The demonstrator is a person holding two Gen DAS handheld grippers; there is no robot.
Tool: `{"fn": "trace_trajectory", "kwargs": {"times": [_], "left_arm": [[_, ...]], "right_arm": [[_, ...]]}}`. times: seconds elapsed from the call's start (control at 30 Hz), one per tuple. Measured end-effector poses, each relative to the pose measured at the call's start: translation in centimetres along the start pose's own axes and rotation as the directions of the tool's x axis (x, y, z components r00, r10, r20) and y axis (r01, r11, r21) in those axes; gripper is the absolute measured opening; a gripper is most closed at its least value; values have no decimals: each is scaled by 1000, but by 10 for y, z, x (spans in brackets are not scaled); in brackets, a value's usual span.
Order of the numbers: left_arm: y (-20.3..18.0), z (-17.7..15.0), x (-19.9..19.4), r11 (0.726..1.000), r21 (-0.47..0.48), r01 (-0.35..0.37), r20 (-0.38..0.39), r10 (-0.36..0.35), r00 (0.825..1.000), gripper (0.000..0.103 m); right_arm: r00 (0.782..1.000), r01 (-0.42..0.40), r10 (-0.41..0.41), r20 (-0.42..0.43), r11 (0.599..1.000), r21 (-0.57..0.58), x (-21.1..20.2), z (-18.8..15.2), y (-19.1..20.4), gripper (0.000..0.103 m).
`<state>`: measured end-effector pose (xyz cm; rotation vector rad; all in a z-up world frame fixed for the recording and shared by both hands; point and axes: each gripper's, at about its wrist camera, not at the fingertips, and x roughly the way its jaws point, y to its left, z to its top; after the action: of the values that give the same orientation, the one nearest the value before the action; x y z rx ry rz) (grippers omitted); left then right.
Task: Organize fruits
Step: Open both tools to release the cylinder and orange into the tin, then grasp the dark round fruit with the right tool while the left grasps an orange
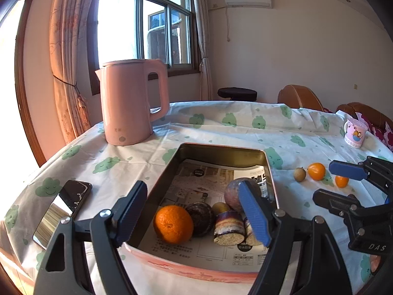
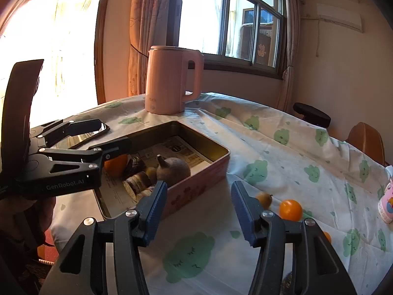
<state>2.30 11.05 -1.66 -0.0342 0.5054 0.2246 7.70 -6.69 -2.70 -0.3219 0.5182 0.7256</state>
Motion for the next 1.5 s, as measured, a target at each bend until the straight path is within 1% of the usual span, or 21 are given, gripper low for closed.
{"fn": "trace_trajectory", "kwargs": {"times": [0.13, 0.23, 0.33, 0.5, 0.6, 0.7, 0.73, 0.8, 0.87, 0.93, 1.0, 1.07, 1.13, 1.2, 1.33, 1.4, 1.5], "left_arm": [[-22, 1, 0, 999, 24, 34, -4, -34, 999, 79], [-39, 2, 2, 997, 46, 60, -10, -60, 998, 79], [-58, 4, 3, 994, 74, 85, -20, -84, 996, 79], [-84, 7, 3, 986, 118, 121, -31, -118, 993, 79], [-96, 8, 5, 981, 145, 129, -35, -126, 991, 79], [-105, 9, 9, 977, 159, 145, -46, -139, 989, 79], [-108, 9, 11, 975, 161, 152, -51, -145, 988, 79], [-116, 11, 15, 971, 166, 173, -64, -164, 984, 79], [-125, 14, 19, 966, 173, 193, -74, -183, 980, 79], [-134, 17, 22, 960, 180, 217, -85, -204, 975, 79], [-144, 20, 25, 953, 186, 240, -97, -225, 970, 79], [-155, 21, 28, 945, 194, 263, -111, -245, 963, 79], [-166, 23, 34, 935, 191, 298, -136, -275, 952, 79], [-179, 23, 40, 926, 187, 329, -163, -302, 939, 79], [-204, 24, 51, 905, 168, 390, -205, -355, 912, 79], [-217, 22, 55, 894, 163, 417, -221, -379, 899, 79], [-235, 17, 63, 885, 183, 429, -250, -380, 890, 78]], "right_arm": [[995, 92, -89, -54, 995, 49, -18, -25, -44, 61], [988, 129, -120, -95, 987, 99, -27, -42, -73, 61], [985, 130, -113, -131, 983, 131, -29, -53, -88, 61], [980, 81, -54, -190, 987, 141, -23, -63, -91, 61], [976, 89, -59, -209, 987, 136, -19, -67, -92, 61], [975, 76, -40, -217, 985, 158, -17, -68, -96, 60], [973, 69, -29, -228, 984, 167, -15, -69, -98, 58], [968, 38, 11, -252, 981, 189, -10, -70, -101, 39], [965, 30, 21, -260, 981, 192, -9, -71, -101, 39], [969, 34, 12, -246, 983, 181, -12, -69, -101, 38], [975, 62, -19, -222, 981, 186, -19, -66, -106, 38], [977, 110, -68, -200, 973, 203, -28, -61, -118, 38], [976, 158, -117, -184, 961, 227, -37, -58, -132, 38], [967, 219, -179, -180, 947, 236, -43, -54, -146, 38], [939, 330, -289, -185, 910, 253, -47, -54, -173, 38], [930, 358, -316, -188, 893, 272, -46, -57, -183, 38], [924, 373, -324, -202, 880, 294, -42, -64, -192, 38]]}}
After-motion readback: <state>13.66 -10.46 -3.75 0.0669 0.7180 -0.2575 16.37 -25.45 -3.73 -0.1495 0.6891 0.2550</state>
